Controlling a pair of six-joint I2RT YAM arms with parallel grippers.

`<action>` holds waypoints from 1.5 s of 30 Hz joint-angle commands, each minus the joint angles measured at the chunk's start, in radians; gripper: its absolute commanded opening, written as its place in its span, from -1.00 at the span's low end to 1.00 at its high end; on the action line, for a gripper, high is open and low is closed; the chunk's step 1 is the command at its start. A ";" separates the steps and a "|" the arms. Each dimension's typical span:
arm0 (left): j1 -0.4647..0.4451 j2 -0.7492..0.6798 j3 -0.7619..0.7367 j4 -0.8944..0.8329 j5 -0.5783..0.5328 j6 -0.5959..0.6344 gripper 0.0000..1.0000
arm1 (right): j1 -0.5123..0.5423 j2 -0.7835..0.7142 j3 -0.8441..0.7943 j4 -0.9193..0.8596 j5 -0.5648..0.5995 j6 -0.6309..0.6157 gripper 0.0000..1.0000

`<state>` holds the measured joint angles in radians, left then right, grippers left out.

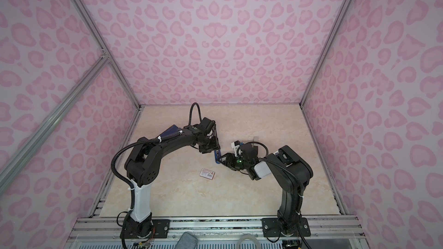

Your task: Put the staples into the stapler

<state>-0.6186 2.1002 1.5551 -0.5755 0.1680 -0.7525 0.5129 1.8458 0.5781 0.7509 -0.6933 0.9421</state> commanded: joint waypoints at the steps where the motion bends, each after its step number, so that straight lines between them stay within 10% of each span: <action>1: -0.009 0.041 0.052 -0.101 -0.082 0.016 -0.02 | 0.005 -0.002 -0.009 -0.148 0.046 -0.039 0.16; 6: -0.002 0.047 0.049 -0.141 -0.144 0.043 -0.47 | 0.005 -0.044 -0.014 -0.205 0.058 -0.080 0.12; 18: 0.108 -0.072 -0.072 -0.164 -0.244 0.167 -0.78 | 0.000 -0.194 0.081 -0.558 0.162 -0.275 0.12; 22: 0.123 -0.083 -0.073 -0.190 -0.275 0.224 -0.68 | -0.022 -0.258 0.128 -0.714 0.251 -0.339 0.12; 29: 0.123 -0.146 -0.091 -0.191 -0.265 0.242 0.03 | -0.063 -0.369 0.231 -0.997 0.459 -0.452 0.26; 45: 0.104 -0.328 -0.178 -0.176 -0.136 0.150 0.01 | -0.218 -0.451 0.329 -1.270 0.770 -0.537 0.36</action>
<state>-0.5110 1.7962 1.3975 -0.7601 -0.0174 -0.5655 0.3046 1.3792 0.9012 -0.4683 0.0006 0.4355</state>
